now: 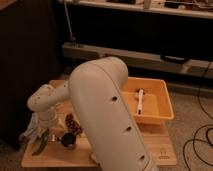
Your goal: Place pepper in tray
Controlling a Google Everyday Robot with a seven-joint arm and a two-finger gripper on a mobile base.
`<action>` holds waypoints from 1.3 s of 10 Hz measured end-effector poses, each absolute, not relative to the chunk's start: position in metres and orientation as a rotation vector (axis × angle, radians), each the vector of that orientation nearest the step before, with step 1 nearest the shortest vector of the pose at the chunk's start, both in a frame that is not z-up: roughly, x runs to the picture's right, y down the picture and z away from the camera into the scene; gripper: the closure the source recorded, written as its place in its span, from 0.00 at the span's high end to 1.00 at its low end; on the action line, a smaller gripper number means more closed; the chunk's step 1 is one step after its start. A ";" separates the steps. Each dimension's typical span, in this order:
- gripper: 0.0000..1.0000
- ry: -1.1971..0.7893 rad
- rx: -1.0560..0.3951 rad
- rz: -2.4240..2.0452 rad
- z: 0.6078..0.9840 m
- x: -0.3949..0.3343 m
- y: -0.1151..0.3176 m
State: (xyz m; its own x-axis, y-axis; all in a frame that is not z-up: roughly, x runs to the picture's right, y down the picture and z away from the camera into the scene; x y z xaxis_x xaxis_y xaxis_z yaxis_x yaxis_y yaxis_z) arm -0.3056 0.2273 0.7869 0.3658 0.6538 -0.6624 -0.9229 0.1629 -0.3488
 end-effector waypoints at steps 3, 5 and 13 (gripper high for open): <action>0.73 0.391 -0.810 1.138 0.787 -0.313 0.234; 0.73 0.388 -0.812 1.129 0.789 -0.315 0.237; 0.31 0.404 -0.799 1.133 0.799 -0.319 0.242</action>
